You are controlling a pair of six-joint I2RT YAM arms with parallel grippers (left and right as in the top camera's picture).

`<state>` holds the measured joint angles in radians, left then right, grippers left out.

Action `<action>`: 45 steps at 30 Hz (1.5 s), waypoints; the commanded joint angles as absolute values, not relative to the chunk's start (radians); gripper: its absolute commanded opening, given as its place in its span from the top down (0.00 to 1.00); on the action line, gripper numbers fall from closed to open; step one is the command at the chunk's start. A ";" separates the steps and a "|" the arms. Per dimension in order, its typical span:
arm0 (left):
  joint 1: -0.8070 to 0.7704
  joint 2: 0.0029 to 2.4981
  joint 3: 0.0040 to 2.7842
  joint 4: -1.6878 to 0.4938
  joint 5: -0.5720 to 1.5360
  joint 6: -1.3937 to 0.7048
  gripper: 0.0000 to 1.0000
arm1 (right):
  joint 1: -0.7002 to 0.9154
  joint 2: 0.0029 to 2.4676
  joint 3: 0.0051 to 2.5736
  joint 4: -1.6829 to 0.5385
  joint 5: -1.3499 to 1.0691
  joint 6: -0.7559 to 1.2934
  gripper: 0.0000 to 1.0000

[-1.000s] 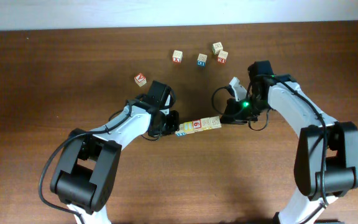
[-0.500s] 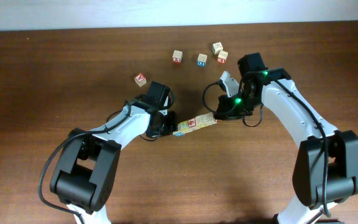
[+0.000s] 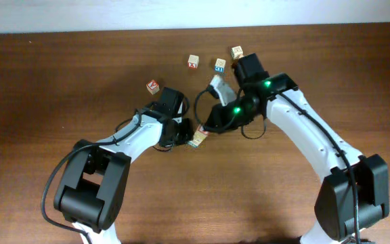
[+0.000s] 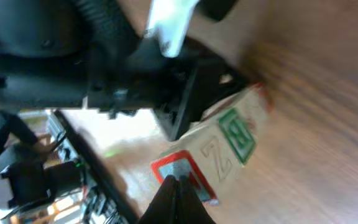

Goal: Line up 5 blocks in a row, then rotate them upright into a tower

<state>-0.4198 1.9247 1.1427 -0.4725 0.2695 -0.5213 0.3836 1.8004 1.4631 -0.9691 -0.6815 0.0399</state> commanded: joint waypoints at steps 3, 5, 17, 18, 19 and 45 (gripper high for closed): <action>-0.453 1.932 1.156 -0.471 0.393 -0.527 1.00 | 0.406 1.856 1.426 -0.961 -0.586 0.061 0.96; -0.408 1.932 1.156 -0.472 0.394 -0.527 1.00 | 0.406 1.856 1.426 -0.941 -0.585 0.069 0.96; -0.260 1.932 1.156 -0.471 0.331 -0.526 1.00 | 0.438 1.877 1.426 -0.883 -0.543 0.110 0.96; -0.251 1.932 1.156 -0.471 0.324 -0.526 1.00 | 0.450 1.877 1.426 -0.869 -0.537 0.113 0.96; -0.250 1.932 1.156 -0.472 0.316 -0.526 1.00 | 0.456 1.877 1.426 -0.856 -0.531 0.122 0.96; -0.250 1.932 1.156 -0.483 0.291 -0.526 1.00 | 0.459 1.856 1.574 -0.936 -0.498 0.240 0.96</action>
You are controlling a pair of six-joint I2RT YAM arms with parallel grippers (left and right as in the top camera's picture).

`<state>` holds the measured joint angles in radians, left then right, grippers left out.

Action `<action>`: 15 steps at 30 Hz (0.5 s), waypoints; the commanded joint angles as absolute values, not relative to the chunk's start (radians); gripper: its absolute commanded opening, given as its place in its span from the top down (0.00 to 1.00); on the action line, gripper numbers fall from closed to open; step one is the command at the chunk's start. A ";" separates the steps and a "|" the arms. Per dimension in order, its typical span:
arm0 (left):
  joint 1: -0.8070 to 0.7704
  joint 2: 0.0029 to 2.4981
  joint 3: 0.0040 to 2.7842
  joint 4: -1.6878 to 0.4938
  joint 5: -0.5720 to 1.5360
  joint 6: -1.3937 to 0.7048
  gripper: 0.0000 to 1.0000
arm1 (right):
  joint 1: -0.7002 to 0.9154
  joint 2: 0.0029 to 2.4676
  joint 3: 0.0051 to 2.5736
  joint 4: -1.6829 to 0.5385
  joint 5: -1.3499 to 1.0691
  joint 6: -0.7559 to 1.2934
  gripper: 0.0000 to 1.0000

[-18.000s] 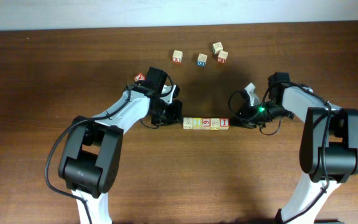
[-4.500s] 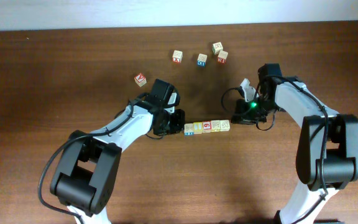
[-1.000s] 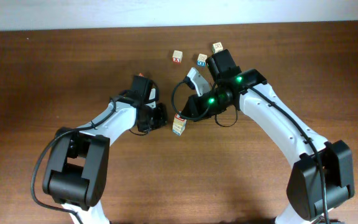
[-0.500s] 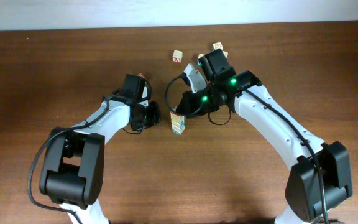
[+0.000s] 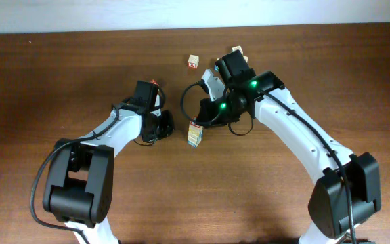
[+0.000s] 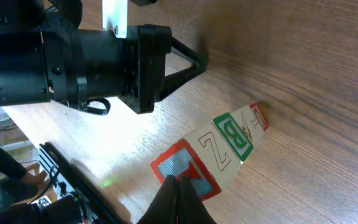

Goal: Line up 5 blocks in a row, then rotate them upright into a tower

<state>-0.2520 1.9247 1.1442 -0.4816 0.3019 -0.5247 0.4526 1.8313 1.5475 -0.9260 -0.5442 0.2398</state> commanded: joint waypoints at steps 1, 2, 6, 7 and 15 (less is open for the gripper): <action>-0.250 1.932 1.156 -0.483 0.291 -0.526 1.00 | 0.459 1.856 1.592 -0.944 -0.503 0.233 0.96; -0.250 1.932 1.156 -0.483 0.291 -0.526 1.00 | 0.459 1.856 1.600 -0.945 -0.509 0.225 0.96; -0.250 1.932 1.156 -0.483 0.291 -0.526 1.00 | 0.459 1.856 1.620 -0.957 -0.521 0.218 0.96; -0.250 1.932 1.156 -0.483 0.291 -0.526 1.00 | 0.459 1.856 1.638 -0.971 -0.520 0.214 0.96; -0.227 1.932 1.157 -0.479 0.234 -0.456 0.63 | 0.423 1.851 1.918 -1.206 -0.380 0.136 0.77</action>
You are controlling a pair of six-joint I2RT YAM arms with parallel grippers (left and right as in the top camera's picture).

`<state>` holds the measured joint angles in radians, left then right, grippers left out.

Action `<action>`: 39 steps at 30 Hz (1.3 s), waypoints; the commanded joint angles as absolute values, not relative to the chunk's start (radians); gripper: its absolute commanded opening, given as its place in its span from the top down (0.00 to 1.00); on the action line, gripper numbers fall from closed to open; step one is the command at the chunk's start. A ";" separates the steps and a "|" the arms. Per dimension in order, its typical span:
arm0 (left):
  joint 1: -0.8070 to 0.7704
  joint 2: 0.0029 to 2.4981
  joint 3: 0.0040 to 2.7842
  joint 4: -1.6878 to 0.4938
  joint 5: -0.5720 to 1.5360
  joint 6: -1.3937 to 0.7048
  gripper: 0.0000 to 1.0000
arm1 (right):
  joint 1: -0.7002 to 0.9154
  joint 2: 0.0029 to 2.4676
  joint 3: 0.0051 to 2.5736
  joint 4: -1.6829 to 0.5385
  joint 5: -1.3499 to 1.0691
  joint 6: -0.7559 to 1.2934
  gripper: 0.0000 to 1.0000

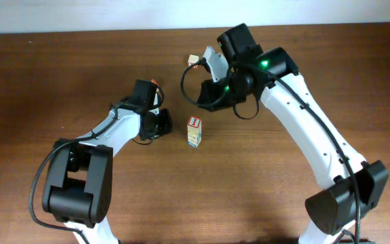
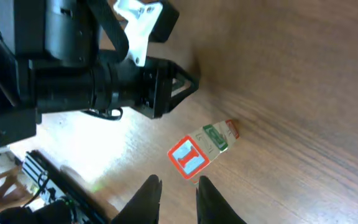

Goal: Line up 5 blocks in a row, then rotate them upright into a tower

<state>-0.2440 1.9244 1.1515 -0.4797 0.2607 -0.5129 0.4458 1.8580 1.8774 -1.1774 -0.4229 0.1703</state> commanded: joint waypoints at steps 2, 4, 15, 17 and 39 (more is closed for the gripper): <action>-0.199 1.930 1.170 -0.479 0.208 -0.384 0.62 | 0.370 1.850 1.919 -1.243 -0.356 0.120 0.73; -0.161 1.926 1.213 -0.493 0.200 -0.287 0.59 | 0.302 1.850 1.919 -1.290 -0.276 0.086 0.64; -0.053 1.800 1.381 -0.683 -0.251 0.088 0.01 | 0.195 1.843 1.919 -1.418 0.046 0.030 0.01; -0.053 1.800 1.381 -0.683 -0.251 0.088 0.00 | 0.196 1.843 1.919 -1.419 0.046 0.030 0.01; -0.053 1.800 1.381 -0.683 -0.251 0.088 0.01 | 0.056 1.307 1.579 -0.860 0.022 -0.120 0.01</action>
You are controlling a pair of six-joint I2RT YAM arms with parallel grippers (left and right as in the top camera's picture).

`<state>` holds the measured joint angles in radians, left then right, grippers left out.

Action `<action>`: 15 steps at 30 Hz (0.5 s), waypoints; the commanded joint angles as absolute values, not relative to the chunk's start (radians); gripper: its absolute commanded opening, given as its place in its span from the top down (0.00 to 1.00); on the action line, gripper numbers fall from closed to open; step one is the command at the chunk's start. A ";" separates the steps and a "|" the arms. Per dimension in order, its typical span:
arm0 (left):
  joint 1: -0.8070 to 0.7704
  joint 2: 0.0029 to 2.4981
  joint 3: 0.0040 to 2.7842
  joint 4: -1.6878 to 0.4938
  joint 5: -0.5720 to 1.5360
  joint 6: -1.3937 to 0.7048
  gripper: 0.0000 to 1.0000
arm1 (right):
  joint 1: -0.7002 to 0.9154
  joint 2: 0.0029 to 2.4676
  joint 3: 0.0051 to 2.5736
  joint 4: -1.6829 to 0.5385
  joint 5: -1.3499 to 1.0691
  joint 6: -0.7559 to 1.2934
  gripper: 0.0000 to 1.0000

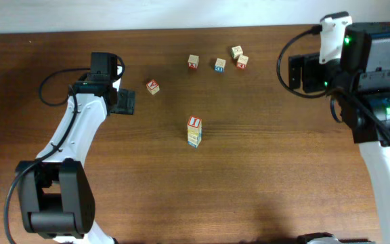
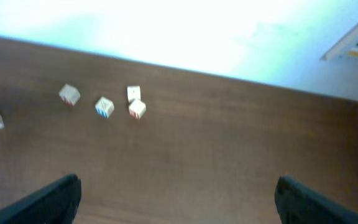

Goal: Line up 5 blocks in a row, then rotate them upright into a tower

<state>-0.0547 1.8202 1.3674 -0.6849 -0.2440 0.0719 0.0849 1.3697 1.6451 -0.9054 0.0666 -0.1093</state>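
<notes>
A short stack of lettered wooden blocks (image 1: 194, 131) stands alone mid-table, a red-framed face on top. Loose blocks lie behind it: one (image 1: 153, 87) to the left, one (image 1: 193, 62), one with blue (image 1: 220, 64), and a touching pair (image 1: 239, 57). The right wrist view shows the pair (image 2: 135, 101) and the blue one (image 2: 104, 106) far off. My right gripper (image 1: 303, 73) (image 2: 178, 202) hangs wide open and empty at the far right. My left gripper (image 1: 125, 102) sits at the left, shut and empty, near the left loose block.
The wooden table's far edge (image 1: 181, 30) runs along a white wall (image 2: 166, 31). The right arm's cable (image 1: 286, 51) loops beside its wrist. Bare wood (image 1: 263, 176) fills the front half of the table.
My right arm has moved from just behind the stack to the far right, jaws wider. My left gripper has moved from beside the stack to the left. The stack stands unchanged.
Both grippers first met at the tilted stack, the right shut on it. Then the left had backed off while the right held the stack on the table. Then the right was open above the standing stack. Now both arms are far from it.
</notes>
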 commanded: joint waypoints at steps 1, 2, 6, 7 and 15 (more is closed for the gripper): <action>-0.053 1.800 1.381 -0.683 -0.251 0.088 0.01 | 0.033 1.240 1.486 -0.797 0.007 -0.122 0.01; -0.053 1.800 1.381 -0.683 -0.251 0.088 0.01 | 0.023 1.205 1.438 -0.765 0.003 -0.124 0.01; -0.053 1.800 1.381 -0.683 -0.251 0.088 0.01 | -0.042 1.021 1.212 -0.614 -0.054 -0.124 0.01; -0.053 1.800 1.381 -0.683 -0.251 0.088 0.01 | -0.048 0.982 1.165 -0.593 -0.056 -0.128 0.01; -0.053 1.800 1.381 -0.683 -0.251 0.088 0.01 | -0.081 0.655 0.680 -0.207 -0.091 -0.127 0.01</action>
